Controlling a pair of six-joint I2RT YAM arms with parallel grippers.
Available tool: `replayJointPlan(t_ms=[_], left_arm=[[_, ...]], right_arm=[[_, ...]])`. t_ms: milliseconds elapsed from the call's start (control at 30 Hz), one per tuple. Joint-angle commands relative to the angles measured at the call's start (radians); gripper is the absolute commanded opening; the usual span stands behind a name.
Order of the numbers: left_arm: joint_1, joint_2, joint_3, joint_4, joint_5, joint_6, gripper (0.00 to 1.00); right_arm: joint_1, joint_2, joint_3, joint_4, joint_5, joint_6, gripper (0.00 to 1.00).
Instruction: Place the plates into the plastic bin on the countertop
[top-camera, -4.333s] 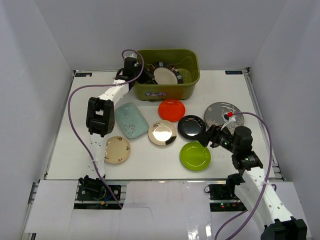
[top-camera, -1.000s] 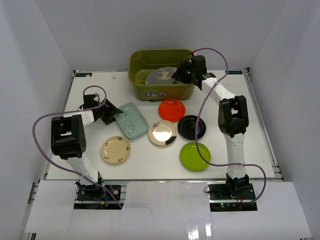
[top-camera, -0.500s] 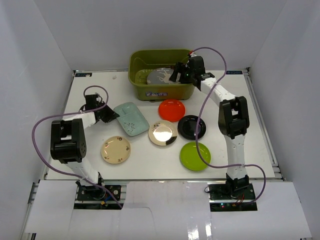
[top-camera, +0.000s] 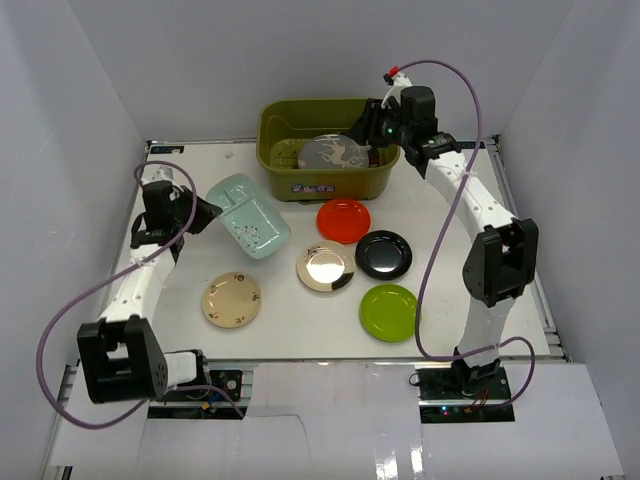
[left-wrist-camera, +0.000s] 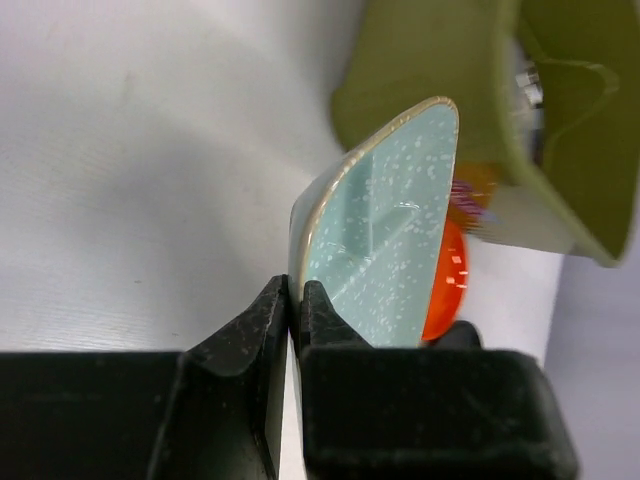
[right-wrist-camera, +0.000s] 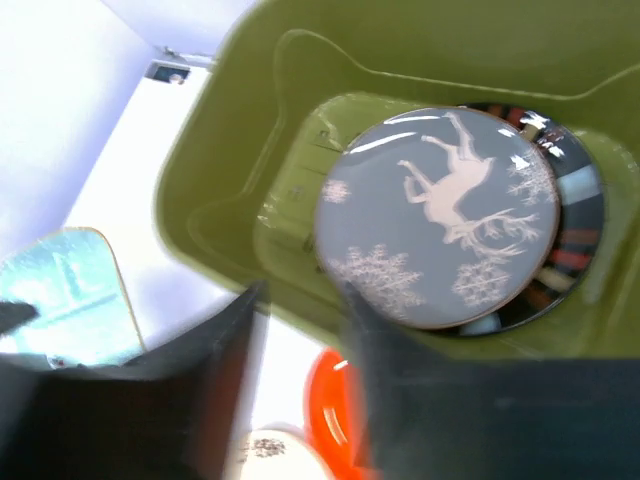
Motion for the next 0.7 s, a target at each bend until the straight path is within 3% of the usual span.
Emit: replayJointPlan(t_ms=[0,33,133,167,267,433,667], left_arm=[[0.003,-0.171,0.088,0.065,0.080,-0.066,0.00],[0.002,-0.193,0.094,0.075,0.102,-0.081,0.00],[-0.006,-0.208,0.143,0.128,0.172,-0.154,0.00],[-0.012,-0.169,0.201,0.137,0.206,-0.177,0.00],[-0.116,-0.040,0.366,0.157,0.144,-0.155,0.00],[-0.234,0.235,0.666,0.160,0.078,-0.133,0.00],[-0.267,0.634,1.064,0.158,0.004,-0.150,0.00]], right_arm=[[-0.006,-0.097,-0.047,0.029,-0.038,-0.021,0.35],[-0.007,-0.149,-0.073,0.038,-0.038,-0.018,0.08],[-0.014,-0.298,-0.275,0.153,-0.029,0.017,0.08],[-0.015,-0.342,-0.422,0.208,-0.026,0.031,0.08],[-0.015,-0.486,-0.677,0.348,-0.015,0.092,0.08],[-0.017,-0.634,-0.905,0.411,-0.038,0.137,0.08],[-0.015,-0.819,-1.106,0.388,0.020,0.116,0.08]])
